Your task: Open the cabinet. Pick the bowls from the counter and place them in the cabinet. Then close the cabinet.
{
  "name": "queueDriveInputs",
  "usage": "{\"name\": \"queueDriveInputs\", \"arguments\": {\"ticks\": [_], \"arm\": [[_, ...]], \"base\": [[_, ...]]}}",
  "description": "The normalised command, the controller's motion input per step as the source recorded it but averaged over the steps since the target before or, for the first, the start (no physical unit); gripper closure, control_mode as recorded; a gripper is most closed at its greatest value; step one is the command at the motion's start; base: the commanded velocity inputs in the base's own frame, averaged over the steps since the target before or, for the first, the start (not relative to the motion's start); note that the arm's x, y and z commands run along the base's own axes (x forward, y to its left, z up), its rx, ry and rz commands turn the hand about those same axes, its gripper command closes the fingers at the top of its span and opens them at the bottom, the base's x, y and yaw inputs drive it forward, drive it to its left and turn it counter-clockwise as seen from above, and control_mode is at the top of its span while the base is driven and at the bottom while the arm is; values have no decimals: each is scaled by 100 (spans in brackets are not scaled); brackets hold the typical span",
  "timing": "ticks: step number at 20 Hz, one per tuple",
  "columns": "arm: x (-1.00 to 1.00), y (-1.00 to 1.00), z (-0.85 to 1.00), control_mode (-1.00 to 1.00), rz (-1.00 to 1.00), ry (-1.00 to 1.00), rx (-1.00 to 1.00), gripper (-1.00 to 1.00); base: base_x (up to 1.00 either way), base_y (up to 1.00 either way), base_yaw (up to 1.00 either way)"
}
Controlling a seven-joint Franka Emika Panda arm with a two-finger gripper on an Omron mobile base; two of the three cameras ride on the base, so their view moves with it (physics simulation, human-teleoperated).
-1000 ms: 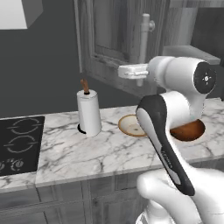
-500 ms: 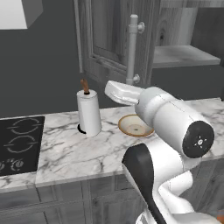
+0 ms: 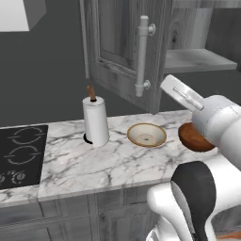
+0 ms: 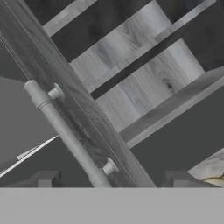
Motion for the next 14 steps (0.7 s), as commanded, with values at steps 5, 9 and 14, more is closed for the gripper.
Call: {"name": "queueDriveInputs", "arguments": {"ticks": [5,9,14], "arm": [[32,-63,6,-100,8,11,16,-100],[42,-47,-3,-100,30,11,30,-100],[38,-39,-5,-100,33,22,32,-100]], "base": [[0,0,0],[0,0,0],[0,0,0]]}}
